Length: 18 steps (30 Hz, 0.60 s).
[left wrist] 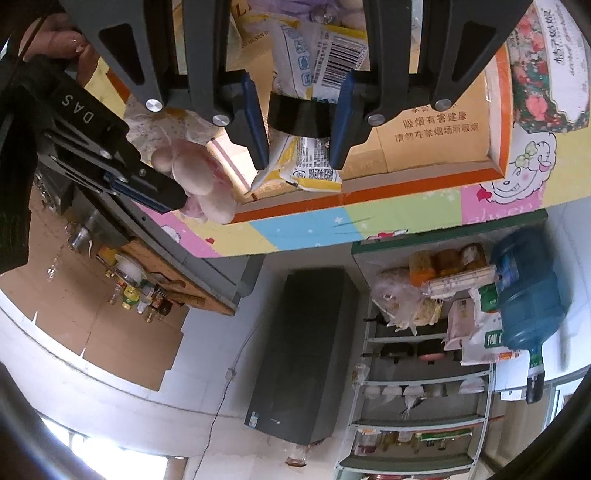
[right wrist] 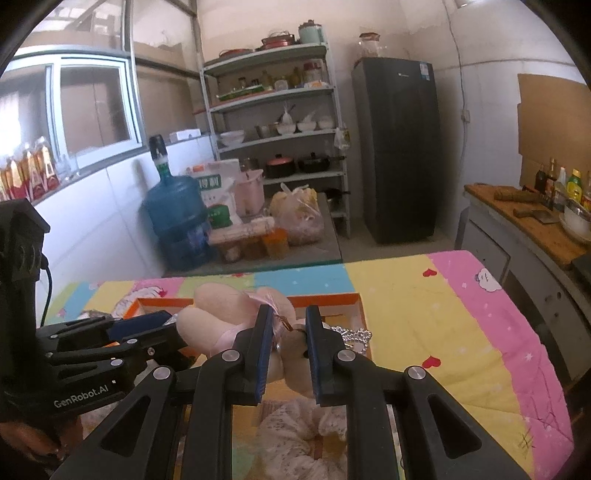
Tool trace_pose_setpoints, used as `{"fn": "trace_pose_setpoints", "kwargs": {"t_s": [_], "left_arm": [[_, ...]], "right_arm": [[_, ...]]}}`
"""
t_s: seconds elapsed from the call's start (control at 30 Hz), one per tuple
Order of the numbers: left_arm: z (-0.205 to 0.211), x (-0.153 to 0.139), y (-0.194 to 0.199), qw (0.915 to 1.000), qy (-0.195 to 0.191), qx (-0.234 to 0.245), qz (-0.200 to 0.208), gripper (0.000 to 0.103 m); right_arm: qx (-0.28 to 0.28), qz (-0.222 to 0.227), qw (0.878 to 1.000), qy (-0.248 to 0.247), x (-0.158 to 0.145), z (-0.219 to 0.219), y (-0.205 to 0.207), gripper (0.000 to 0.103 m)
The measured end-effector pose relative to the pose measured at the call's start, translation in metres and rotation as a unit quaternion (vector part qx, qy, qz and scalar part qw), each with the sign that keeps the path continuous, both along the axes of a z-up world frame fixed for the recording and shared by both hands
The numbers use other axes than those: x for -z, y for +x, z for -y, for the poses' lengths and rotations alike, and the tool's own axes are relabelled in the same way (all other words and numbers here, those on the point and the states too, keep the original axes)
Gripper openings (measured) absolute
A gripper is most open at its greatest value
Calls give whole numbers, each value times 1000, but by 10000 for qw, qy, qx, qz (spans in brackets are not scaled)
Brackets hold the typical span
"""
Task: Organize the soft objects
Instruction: 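Carry the pink bear and snack packet over the orange box, then open both grippers to drop the bear and snack packet into the box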
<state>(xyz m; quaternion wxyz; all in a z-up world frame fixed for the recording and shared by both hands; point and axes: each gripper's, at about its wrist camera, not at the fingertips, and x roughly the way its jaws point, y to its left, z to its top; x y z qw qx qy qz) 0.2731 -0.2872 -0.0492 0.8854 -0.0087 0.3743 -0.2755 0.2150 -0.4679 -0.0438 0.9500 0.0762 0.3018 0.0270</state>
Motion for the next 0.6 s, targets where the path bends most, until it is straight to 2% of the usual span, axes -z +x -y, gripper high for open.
{"fn": "trace_pose_setpoints", "kwargs": {"t_s": [0.3, 0.6], "left_arm": [[2, 21, 13, 9990, 137, -110, -413, 33], [2, 19, 10, 9987, 195, -205, -429, 34]], "right_arm": [[-85, -453, 9988, -174, 25, -2, 13, 19], [-174, -664, 9973, -265, 37, -7, 18, 19]]}}
